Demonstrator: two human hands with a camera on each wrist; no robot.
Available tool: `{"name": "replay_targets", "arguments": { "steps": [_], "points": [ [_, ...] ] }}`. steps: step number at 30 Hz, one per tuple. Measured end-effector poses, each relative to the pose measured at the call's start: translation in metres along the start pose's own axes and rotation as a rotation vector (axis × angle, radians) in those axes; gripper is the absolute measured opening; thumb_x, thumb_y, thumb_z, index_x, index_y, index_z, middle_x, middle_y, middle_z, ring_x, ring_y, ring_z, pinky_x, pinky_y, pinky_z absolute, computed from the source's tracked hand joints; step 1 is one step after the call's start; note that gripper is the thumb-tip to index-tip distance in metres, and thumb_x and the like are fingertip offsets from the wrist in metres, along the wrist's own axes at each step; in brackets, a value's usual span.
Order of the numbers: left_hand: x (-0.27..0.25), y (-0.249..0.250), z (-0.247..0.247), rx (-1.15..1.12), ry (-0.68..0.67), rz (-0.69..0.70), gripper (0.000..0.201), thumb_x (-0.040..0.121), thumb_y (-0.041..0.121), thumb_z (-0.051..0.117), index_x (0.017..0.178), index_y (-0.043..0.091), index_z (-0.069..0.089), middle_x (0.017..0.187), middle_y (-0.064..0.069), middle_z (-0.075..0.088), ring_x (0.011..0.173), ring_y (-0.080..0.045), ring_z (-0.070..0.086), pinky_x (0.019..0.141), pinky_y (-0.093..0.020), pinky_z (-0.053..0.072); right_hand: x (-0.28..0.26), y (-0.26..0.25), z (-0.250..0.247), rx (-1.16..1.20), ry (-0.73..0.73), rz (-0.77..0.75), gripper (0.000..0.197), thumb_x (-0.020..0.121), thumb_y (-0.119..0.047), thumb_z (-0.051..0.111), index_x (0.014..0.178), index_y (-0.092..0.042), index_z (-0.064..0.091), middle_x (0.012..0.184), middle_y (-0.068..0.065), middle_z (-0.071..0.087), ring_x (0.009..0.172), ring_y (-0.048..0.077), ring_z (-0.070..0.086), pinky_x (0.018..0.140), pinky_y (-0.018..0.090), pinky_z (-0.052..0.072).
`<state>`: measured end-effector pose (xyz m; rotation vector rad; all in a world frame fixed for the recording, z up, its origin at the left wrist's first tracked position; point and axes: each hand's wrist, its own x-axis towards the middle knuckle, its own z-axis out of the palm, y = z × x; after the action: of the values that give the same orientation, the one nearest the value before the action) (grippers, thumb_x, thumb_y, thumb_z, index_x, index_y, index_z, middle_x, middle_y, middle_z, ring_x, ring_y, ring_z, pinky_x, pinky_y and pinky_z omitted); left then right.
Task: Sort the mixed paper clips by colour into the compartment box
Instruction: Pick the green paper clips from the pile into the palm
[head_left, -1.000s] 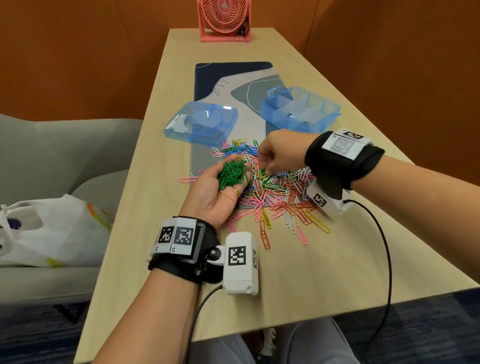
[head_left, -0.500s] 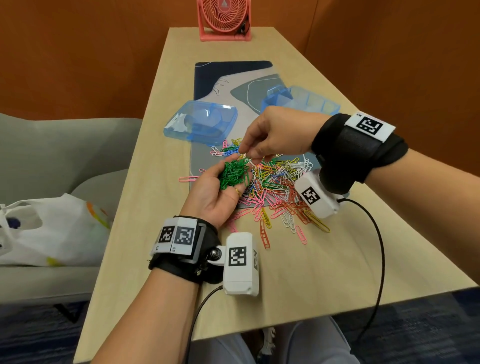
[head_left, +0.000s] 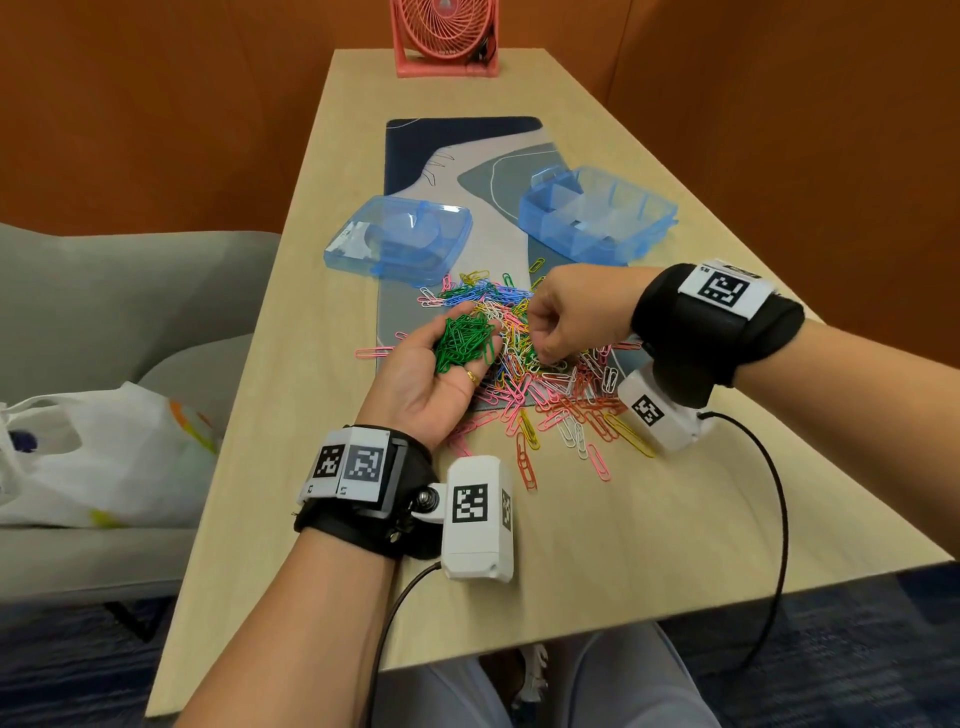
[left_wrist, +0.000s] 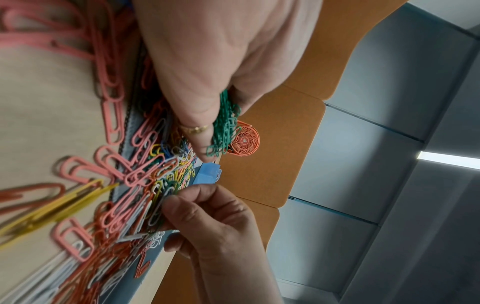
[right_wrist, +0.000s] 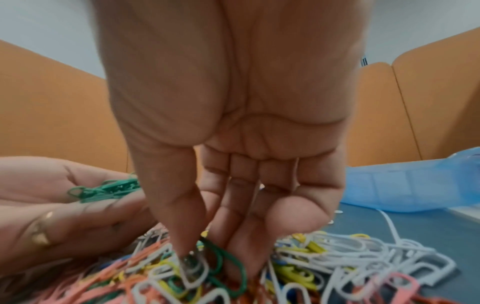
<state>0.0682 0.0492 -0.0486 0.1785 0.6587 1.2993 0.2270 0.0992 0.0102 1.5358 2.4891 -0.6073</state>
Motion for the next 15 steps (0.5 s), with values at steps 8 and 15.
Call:
{"name": "replay_targets", "arguments": {
  "steps": [8, 15],
  "points": [
    [0.001, 0.000, -0.001, 0.013, 0.002, 0.002, 0.025, 0.101, 0.010, 0.035, 0.092, -0.002, 0.056, 0.095, -0.023, 0.057, 0.082, -0.030, 0.060, 0.062, -0.034, 0.057, -0.005, 0.008, -0.014, 0.166, 0.017, 0.015, 0.016, 0.082, -0.002, 0.067, 0.087, -0.017, 0.063, 0.075, -0.001, 0.066, 0.065, 0.014, 0.061, 0.064, 0.025, 0.053],
    [0.001, 0.000, 0.000, 0.013, 0.011, 0.014, 0.025, 0.101, 0.009, 0.035, 0.093, -0.002, 0.056, 0.096, -0.021, 0.057, 0.082, -0.030, 0.060, 0.061, -0.035, 0.057, -0.006, 0.006, -0.013, 0.131, 0.049, 0.026, 0.013, 0.079, -0.011, 0.074, 0.082, -0.021, 0.066, 0.074, -0.005, 0.065, 0.065, 0.011, 0.058, 0.070, 0.026, 0.052]
  ]
}}
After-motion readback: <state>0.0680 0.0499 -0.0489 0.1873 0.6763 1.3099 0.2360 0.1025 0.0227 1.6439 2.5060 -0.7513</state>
